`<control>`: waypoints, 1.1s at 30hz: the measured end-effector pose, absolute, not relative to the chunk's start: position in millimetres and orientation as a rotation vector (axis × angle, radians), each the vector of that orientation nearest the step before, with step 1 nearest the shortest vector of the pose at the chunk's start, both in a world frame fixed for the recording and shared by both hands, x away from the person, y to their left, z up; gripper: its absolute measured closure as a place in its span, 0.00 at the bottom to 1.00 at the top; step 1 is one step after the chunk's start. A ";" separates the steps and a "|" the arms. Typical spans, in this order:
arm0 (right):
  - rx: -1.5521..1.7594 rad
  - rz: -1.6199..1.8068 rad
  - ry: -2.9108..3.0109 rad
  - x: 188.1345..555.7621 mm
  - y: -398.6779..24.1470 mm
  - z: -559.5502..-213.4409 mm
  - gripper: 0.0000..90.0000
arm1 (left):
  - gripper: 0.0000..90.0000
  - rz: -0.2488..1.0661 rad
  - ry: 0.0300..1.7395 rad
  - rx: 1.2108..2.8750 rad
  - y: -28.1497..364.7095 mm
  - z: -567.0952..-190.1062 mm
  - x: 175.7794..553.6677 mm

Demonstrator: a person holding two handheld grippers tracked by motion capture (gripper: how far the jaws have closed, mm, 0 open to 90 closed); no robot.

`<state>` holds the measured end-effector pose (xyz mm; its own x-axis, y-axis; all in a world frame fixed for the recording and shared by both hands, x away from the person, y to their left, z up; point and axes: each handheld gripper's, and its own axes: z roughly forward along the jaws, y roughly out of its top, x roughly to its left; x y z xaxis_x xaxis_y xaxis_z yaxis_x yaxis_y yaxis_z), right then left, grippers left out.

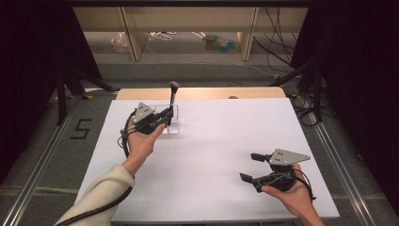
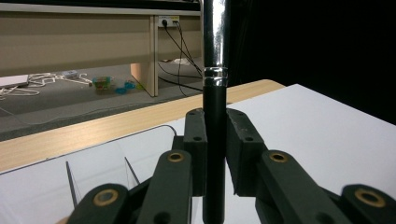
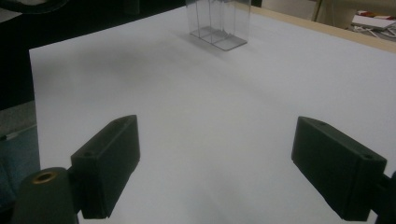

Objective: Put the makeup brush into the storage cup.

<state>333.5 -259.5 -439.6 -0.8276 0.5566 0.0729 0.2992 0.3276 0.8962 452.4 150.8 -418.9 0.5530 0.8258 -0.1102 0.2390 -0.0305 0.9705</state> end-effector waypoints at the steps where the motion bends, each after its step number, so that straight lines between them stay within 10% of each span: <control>1: 0.773 1.507 2.343 333.5 -259.3 -439.7 0.18 | 0.88 0.599 0.933 1.571 150.5 -419.0 452.8; 33: 0.774 1.508 2.345 333.8 -259.7 -439.9 0.18 | 0.88 0.614 0.939 1.555 149.3 -413.0 465.6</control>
